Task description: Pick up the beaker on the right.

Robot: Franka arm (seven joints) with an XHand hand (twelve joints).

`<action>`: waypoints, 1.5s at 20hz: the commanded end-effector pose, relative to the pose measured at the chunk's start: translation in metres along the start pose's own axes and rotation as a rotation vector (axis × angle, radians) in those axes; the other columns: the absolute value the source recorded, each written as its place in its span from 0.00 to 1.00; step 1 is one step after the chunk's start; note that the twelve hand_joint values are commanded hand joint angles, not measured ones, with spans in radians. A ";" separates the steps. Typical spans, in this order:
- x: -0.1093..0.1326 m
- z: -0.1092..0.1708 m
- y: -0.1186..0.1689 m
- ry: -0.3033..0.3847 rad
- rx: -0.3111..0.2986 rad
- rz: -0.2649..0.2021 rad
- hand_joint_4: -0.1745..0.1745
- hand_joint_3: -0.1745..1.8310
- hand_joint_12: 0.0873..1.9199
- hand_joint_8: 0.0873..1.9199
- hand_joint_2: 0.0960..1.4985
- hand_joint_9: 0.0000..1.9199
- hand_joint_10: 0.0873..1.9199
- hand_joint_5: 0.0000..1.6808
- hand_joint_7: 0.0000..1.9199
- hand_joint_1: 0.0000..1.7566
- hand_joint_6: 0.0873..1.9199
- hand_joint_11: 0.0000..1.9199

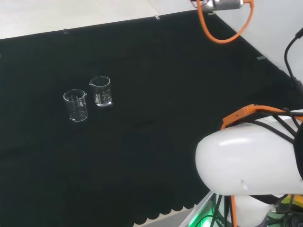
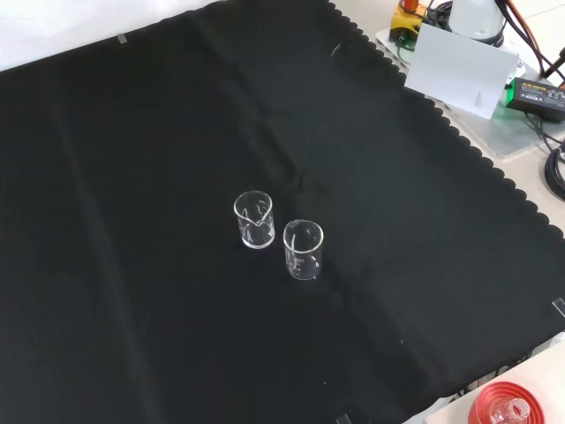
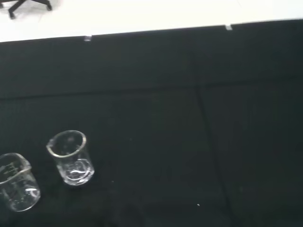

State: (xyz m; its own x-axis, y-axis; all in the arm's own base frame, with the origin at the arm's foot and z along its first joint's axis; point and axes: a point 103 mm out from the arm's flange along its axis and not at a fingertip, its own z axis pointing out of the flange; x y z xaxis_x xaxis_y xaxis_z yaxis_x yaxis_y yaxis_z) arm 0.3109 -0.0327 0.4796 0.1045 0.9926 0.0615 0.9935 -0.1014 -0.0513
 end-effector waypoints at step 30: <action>-0.004 0.205 0.207 0.221 0.134 -0.114 0.35 0.15 0.38 0.22 0.73 0.05 0.32 0.13 0.03 0.22 0.00 0.00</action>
State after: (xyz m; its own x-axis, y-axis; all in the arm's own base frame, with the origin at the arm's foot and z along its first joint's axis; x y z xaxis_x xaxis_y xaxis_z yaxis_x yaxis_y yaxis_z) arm 0.4598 -0.0528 0.2921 0.0752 0.9751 0.2086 0.9767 -0.0299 -0.2123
